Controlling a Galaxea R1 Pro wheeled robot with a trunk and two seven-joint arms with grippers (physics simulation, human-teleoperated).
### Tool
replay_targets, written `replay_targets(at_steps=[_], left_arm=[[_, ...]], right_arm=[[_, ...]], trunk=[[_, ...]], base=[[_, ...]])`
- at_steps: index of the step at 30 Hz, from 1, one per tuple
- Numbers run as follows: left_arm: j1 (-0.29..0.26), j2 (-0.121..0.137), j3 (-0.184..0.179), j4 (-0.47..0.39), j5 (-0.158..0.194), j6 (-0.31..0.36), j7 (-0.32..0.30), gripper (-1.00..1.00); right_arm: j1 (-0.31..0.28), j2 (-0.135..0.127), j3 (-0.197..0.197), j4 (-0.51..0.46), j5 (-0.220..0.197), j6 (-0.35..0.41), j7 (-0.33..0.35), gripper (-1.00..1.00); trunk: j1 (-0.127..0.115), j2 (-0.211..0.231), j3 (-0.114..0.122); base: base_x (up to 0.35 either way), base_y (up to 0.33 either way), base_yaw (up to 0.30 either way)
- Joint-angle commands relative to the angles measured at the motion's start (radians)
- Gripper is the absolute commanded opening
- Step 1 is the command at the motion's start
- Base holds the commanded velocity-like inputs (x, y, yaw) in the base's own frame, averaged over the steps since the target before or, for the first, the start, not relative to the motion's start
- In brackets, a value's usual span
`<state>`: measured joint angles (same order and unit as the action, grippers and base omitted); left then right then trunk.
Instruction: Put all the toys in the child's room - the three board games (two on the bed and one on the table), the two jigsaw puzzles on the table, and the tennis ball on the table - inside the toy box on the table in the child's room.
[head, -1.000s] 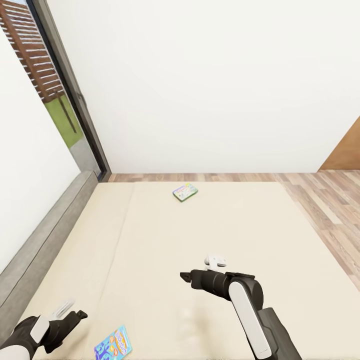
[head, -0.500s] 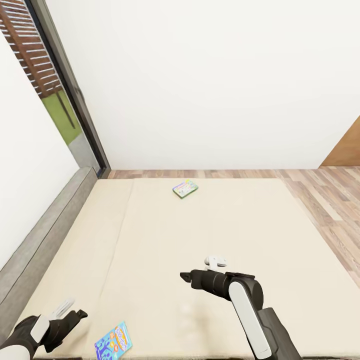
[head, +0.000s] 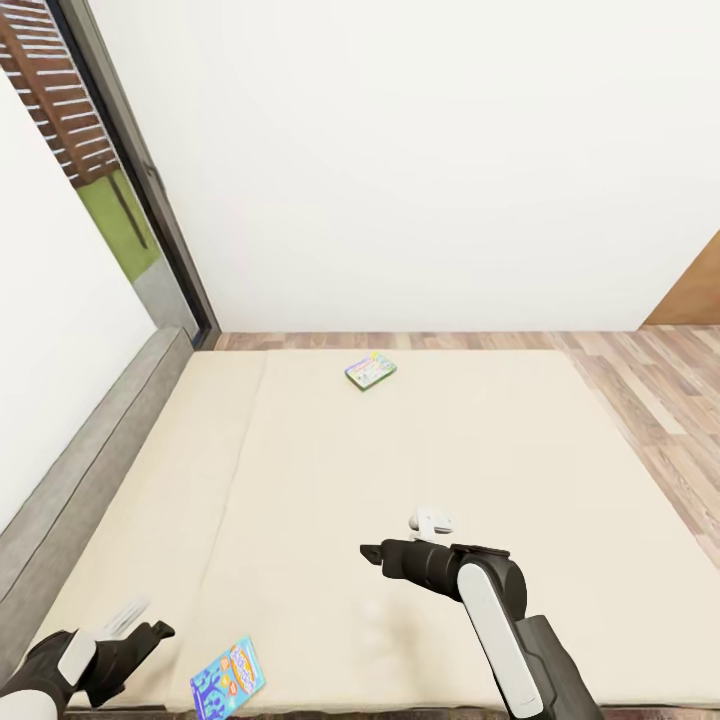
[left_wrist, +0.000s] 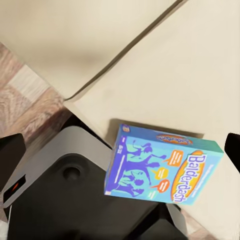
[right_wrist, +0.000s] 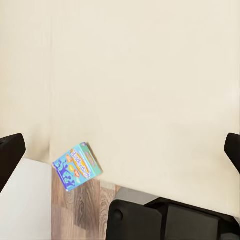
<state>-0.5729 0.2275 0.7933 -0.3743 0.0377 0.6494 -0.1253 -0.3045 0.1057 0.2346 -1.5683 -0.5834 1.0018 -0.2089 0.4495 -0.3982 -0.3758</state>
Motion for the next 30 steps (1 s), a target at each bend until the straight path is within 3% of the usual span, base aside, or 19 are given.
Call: replay_targets(at_steps=[1,9,16,20,23,26,29,30], left_arm=[[-0.001,0.001,0.005,-0.001,0.004,0.015,-0.002,1.0],[-0.001,0.008,0.007,-0.003,0.005,0.096,-0.009,1.0],[-0.001,0.011,0.005,-0.022,0.005,0.11,-0.018,1.0],[-0.001,0.013,0.0,-0.062,0.003,0.141,-0.079,1.0],[-0.001,0.028,-0.011,-0.104,-0.002,0.176,-0.155,1.0],[0.0,0.049,-0.04,-0.127,-0.005,0.188,-0.207,1.0],[0.001,0.077,-0.126,-0.138,-0.006,0.19,-0.246,1.0],[0.001,0.084,-0.179,-0.141,-0.006,0.188,-0.253,1.0]], right_arm=[[-0.001,0.0,0.0,-0.001,-0.01,0.003,-0.01,1.0],[-0.001,0.0,0.0,-0.001,-0.01,0.003,-0.01,1.0],[-0.001,0.0,-0.001,-0.001,-0.01,0.003,-0.01,1.0],[-0.001,0.0,-0.01,-0.001,-0.01,0.003,-0.01,1.0],[-0.001,-0.001,-0.012,-0.001,-0.01,0.002,-0.01,1.0],[-0.001,-0.001,-0.013,-0.001,-0.01,0.002,-0.01,1.0],[-0.001,-0.001,-0.013,-0.001,-0.01,0.002,-0.01,1.0],[-0.001,-0.001,-0.014,-0.001,-0.01,0.002,-0.01,1.0]], trunk=[[0.0,-0.002,-0.003],[0.0,-0.002,-0.016],[0.0,-0.002,-0.028],[0.0,-0.002,-0.034],[0.0,-0.002,-0.036],[0.0,-0.002,-0.037],[0.0,-0.002,-0.038],[0.0,-0.002,-0.038]], base=[[0.0,0.0,0.0],[0.0,0.0,0.0],[0.0,0.0,0.0],[0.0,0.0,0.0],[0.0,0.0,0.0],[0.0,0.0,0.0],[0.0,0.0,0.0],[0.0,0.0,0.0]])
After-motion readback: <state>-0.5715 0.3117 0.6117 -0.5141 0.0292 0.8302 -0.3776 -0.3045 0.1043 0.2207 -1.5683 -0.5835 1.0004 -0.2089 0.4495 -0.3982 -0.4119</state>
